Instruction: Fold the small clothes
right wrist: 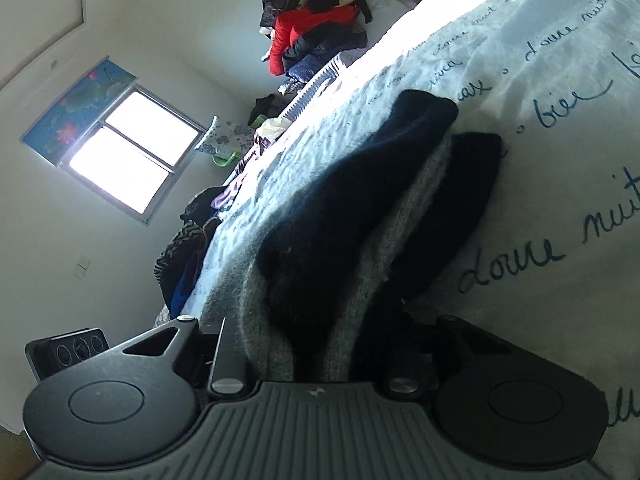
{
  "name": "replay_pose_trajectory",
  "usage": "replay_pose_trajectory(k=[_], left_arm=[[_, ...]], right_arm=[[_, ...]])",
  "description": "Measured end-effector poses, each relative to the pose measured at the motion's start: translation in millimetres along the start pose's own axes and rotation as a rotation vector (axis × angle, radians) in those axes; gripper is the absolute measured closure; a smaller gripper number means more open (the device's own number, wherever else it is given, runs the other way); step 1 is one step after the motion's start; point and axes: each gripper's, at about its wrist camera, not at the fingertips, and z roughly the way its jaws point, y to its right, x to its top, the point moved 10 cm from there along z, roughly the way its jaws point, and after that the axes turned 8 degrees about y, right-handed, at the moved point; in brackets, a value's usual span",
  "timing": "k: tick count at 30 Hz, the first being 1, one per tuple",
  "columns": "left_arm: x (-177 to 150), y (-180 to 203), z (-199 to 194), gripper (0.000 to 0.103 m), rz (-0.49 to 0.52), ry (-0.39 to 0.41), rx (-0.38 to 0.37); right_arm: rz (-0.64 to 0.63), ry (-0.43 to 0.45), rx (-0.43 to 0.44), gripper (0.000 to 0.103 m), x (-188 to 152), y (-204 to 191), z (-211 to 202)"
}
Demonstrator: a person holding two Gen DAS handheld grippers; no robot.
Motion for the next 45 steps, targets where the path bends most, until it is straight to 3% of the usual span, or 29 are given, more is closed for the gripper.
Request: replay_pose_trajectory(k=[10, 13, 16, 20, 24, 27, 32, 33, 34, 36, 37, 38, 40, 43, 45], left_arm=[[100, -16, -46, 0.072, 0.105, 0.190, 0.082], [107, -20, -60, 0.070, 0.142, 0.202, 0.105], [78, -36, -55, 0.069, 0.093, 0.078, 0.125], [17, -67, -40, 0.069, -0.026, -0.099, 0.150], [-4, -74, -48, 0.065, -0.048, -0.107, 0.164], [-6, -77, -60, 0.050, -0.056, -0.100, 0.176], [-20, -73, -73, 0.030, -0.057, -0.133, 0.198], [-24, -71, -74, 0.030, -0.068, -0.139, 0.186], [-29, -70, -71, 0.034, -0.085, -0.151, 0.163], [-37, -66, -70, 0.063, -0.118, -0.170, 0.127], [-38, -64, -71, 0.075, -0.125, -0.175, 0.122], [-37, -64, -73, 0.084, -0.134, -0.169, 0.122], [-31, -66, -81, 0.087, -0.195, -0.158, 0.095], [-24, -69, -94, 0.087, -0.273, -0.158, 0.053], [-28, -71, -98, 0.087, -0.273, -0.175, 0.055]], right_arm=[[-0.114, 0.110, 0.112, 0.074, 50, -79, 25], [-0.117, 0.129, 0.170, 0.074, 53, -94, 33], [-0.041, 0.066, 0.149, 0.073, 38, -83, 48], [0.008, -0.077, 0.005, 0.071, -10, -48, 66], [0.030, -0.108, -0.041, 0.062, -35, -35, 57], [0.011, -0.108, -0.054, 0.049, -38, -35, 39], [0.000, -0.130, -0.057, 0.048, -55, -30, 8], [-0.002, -0.131, -0.054, 0.048, -59, -30, 4], [-0.016, -0.140, -0.042, 0.048, -62, -33, 2], [-0.044, -0.142, -0.059, 0.053, -64, -36, 0], [-0.045, -0.146, -0.070, 0.072, -64, -37, 0], [-0.026, -0.148, -0.060, 0.080, -64, -38, 1], [0.046, -0.126, -0.029, 0.086, -59, -40, -1], [0.140, -0.080, 0.033, 0.087, -53, -46, -17], [0.148, -0.080, 0.020, 0.087, -59, -45, -26]])
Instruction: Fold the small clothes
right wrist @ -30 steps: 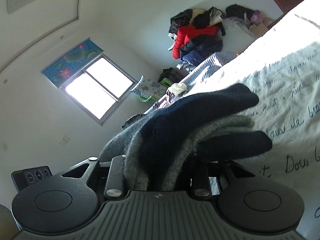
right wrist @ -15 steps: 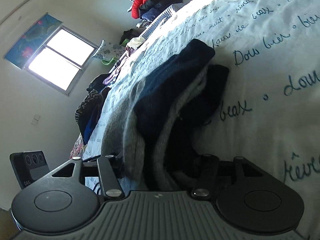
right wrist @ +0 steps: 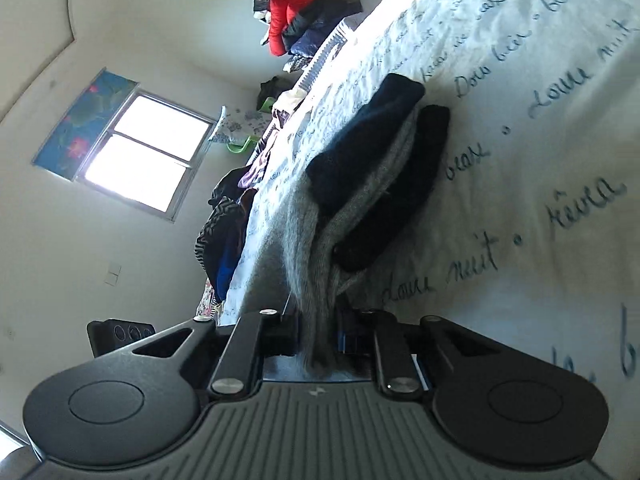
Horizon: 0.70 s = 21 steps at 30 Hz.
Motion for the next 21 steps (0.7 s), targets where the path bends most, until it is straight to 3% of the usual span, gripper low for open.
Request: replay_pose_trajectory(k=[3, 6, 8, 9, 10, 12, 15, 18, 21], left_arm=[[-13, -11, 7, 0.082, 0.023, -0.044, 0.060], [-16, -12, 2, 0.072, 0.037, -0.028, 0.083], [-13, -11, -3, 0.053, 0.066, -0.002, 0.112], [-10, -10, -4, 0.047, 0.074, 0.010, 0.119], [-7, -12, -5, 0.036, 0.075, 0.023, 0.111], [0, -14, -3, 0.031, 0.056, 0.040, 0.101], [8, -18, -2, 0.031, 0.081, 0.058, 0.177], [11, -14, -7, 0.027, 0.187, 0.106, 0.276], [7, -10, -12, 0.025, 0.257, 0.140, 0.360]], right_arm=[[-0.054, -0.042, -0.157, 0.085, -18, 23, -4], [-0.090, -0.013, -0.180, 0.084, -20, 20, -14], [-0.197, 0.023, -0.222, 0.079, -14, 7, -19], [-0.247, 0.034, -0.238, 0.068, -12, 0, -20], [-0.294, 0.042, -0.245, 0.045, -9, -5, -21], [-0.358, 0.073, -0.248, 0.013, 0, -12, -20], [-0.340, 0.108, -0.236, 0.013, 17, -6, -14], [-0.248, 0.148, -0.236, 0.013, 22, -4, -12], [-0.367, 0.239, -0.275, 0.013, 12, -27, -21]])
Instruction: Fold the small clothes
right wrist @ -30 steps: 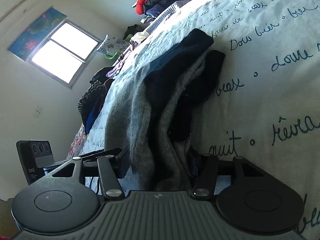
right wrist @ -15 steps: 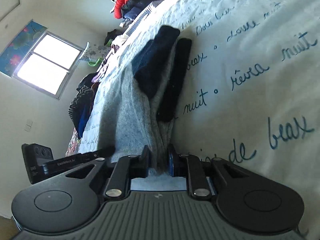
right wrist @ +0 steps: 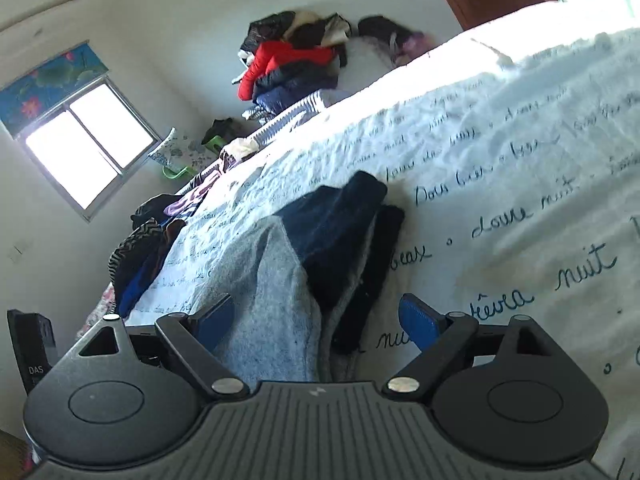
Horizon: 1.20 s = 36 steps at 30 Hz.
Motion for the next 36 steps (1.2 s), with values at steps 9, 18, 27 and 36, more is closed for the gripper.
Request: replay_pose_trajectory(k=[9, 18, 27, 36], left_arm=[[-27, 16, -15, 0.024, -0.009, 0.001, 0.076], [-45, 19, -38, 0.020, 0.002, 0.006, 0.124], [-62, 18, -53, 0.020, 0.002, 0.008, 0.174], [-71, 15, -57, 0.020, 0.016, 0.010, 0.196]], right_arm=[[-0.175, -0.002, -0.122, 0.009, -36, -40, -27], [-0.104, -0.082, -0.166, 0.006, -70, -40, -42], [-0.179, -0.100, -0.208, 0.006, -97, -56, -58], [-0.242, -0.119, -0.236, 0.006, -111, -61, -54]])
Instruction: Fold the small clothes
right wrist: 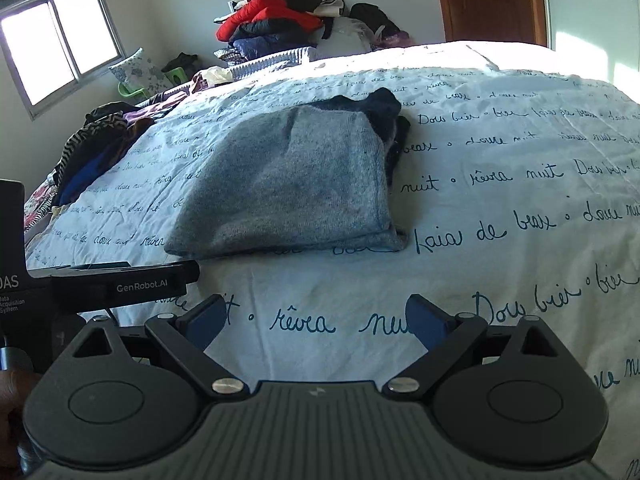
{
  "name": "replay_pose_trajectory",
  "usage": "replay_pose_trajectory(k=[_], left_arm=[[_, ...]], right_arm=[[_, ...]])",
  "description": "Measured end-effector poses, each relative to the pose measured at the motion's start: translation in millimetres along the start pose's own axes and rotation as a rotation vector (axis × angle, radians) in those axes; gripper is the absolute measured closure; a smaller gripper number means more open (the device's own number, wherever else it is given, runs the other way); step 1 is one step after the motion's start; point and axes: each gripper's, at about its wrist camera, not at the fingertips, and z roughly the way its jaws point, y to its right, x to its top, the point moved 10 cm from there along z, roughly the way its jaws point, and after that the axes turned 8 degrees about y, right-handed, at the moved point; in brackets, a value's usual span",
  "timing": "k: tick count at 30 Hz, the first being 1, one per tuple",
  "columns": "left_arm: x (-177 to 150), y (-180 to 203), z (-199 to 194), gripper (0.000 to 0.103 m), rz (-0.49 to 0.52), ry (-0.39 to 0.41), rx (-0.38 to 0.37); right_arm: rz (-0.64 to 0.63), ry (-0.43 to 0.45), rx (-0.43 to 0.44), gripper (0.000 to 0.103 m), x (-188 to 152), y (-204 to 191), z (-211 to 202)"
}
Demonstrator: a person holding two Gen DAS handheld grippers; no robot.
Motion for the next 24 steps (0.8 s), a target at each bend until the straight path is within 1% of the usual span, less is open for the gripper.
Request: replay_pose_trajectory(k=[4, 8, 12, 15, 17, 19, 22, 24], left_arm=[[-2, -3, 2, 0.020, -0.010, -0.002, 0.010], [-5, -5, 4, 0.020, -0.022, -0.007, 0.004], [-5, -3, 3, 0.019, -0.009, 0.005, 0.003], [-3, -3, 1, 0.018, -0.019, 0.014, -0.016], [-1, -7, -2, 0.016, -0.052, 0.037, -0.018], [3, -15, -7, 0.015, -0.086, 0.066, -0.022], [8, -35, -15, 0.012, -0.143, 0.121, 0.003], [12, -48, -16, 0.012, -0.155, 0.136, 0.003]], right_arm=[[0.005, -0.006, -0.011, 0.005, -3, 1, 3], [0.014, -0.012, -0.007, 0.005, -5, 3, 5], [0.013, -0.019, -0.006, 0.005, -6, 3, 8], [0.006, -0.023, -0.001, 0.005, -8, 1, 8], [-0.002, -0.023, 0.005, 0.005, -9, 0, 8], [-0.015, -0.023, 0.014, 0.005, -10, -3, 8], [-0.036, -0.023, 0.029, 0.005, -12, -6, 7], [-0.052, -0.023, 0.041, 0.005, -13, -8, 7]])
